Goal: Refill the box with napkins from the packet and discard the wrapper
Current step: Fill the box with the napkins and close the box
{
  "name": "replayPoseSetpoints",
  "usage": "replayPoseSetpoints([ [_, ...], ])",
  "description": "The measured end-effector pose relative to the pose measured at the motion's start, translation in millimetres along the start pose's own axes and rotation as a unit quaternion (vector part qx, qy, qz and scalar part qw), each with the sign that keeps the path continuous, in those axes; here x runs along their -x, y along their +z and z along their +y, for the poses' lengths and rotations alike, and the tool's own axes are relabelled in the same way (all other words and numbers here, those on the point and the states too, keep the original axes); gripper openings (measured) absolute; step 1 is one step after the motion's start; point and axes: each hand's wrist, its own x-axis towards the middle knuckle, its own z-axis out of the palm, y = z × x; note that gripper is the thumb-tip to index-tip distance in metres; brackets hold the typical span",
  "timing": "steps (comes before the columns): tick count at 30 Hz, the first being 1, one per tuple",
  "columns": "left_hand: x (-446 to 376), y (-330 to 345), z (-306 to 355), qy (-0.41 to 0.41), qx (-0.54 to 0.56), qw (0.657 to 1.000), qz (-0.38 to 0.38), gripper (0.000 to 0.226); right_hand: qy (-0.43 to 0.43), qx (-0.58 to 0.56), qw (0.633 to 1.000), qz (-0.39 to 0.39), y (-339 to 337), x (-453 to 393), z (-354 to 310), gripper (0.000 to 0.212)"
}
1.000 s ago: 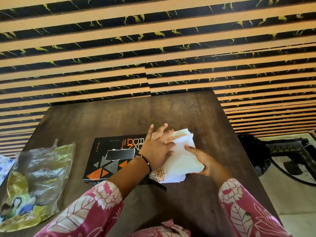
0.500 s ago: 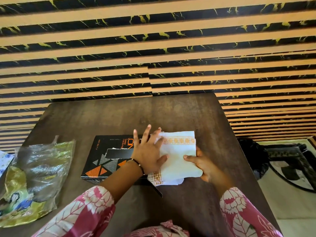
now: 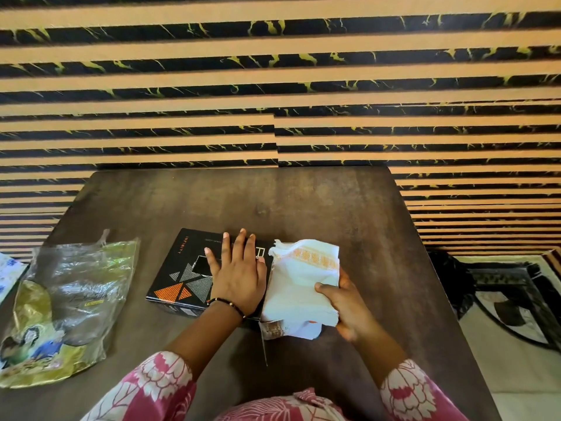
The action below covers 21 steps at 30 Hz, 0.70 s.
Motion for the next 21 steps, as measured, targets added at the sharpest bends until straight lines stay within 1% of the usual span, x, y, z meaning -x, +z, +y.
replayPoseSetpoints([
  [3, -3, -3, 3, -0.01, 0.006, 1.0, -0.009, 0.067, -0.002, 0.014, 1.0, 0.014, -3, 4, 0, 0.043],
  [6, -2, -4, 3, -0.006, -0.001, 1.0, -0.011, 0.063, 0.01, -0.056, 0.998, 0.019, -16, 9, 4, 0.041],
  [7, -2, -4, 2, -0.004, -0.002, 1.0, -0.012, 0.06, -0.001, -0.052, 0.998, 0.023, -20, 11, 6, 0.042],
  [8, -1, -5, 2, -0.003, -0.001, 1.0, -0.013, 0.057, -0.033, -0.008, 0.999, 0.024, -23, 14, 6, 0.052],
  [9, -1, -5, 2, -0.003, -0.002, 1.0, -0.015, 0.055, -0.066, 0.061, 0.996, 0.006, -27, 16, 5, 0.067],
  [10, -1, -6, 2, -0.003, -0.003, 1.0, -0.017, 0.056, -0.072, 0.1, 0.992, -0.023, -28, 19, 1, 0.076],
  [11, -1, -6, 2, -0.003, -0.005, 1.0, -0.018, 0.058, -0.051, 0.103, 0.993, -0.036, -28, 21, -4, 0.073],
  [12, 0, -7, 2, -0.003, -0.007, 1.0, -0.019, 0.059, -0.049, 0.1, 0.993, -0.028, -27, 20, -8, 0.065],
  [14, 0, -8, 3, -0.003, -0.006, 1.0, -0.021, 0.055, -0.091, 0.129, 0.987, -0.019, -27, 14, -13, 0.058],
  [15, 0, -8, 3, -0.004, -0.005, 1.0, -0.023, 0.053, -0.064, 0.067, 0.996, -0.008, -23, 10, -15, 0.053],
  [16, 0, -9, 3, -0.006, -0.004, 1.0, -0.022, 0.053, -0.003, -0.037, 0.999, 0.02, -19, 6, -17, 0.044],
  [17, 0, -9, 3, -0.007, -0.003, 1.0, -0.022, 0.053, 0.052, -0.103, 0.992, 0.054, -18, 4, -18, 0.038],
  [18, 0, -10, 3, -0.007, -0.002, 1.0, -0.021, 0.053, 0.091, -0.123, 0.985, 0.073, -17, 3, -20, 0.034],
  [19, 0, -10, 3, -0.006, -0.002, 1.0, -0.021, 0.053, 0.112, -0.119, 0.983, 0.081, -16, 2, -22, 0.029],
  [21, -1, -10, 3, -0.004, -0.001, 1.0, -0.023, 0.053, 0.117, -0.112, 0.984, 0.075, -18, 3, -21, 0.026],
])
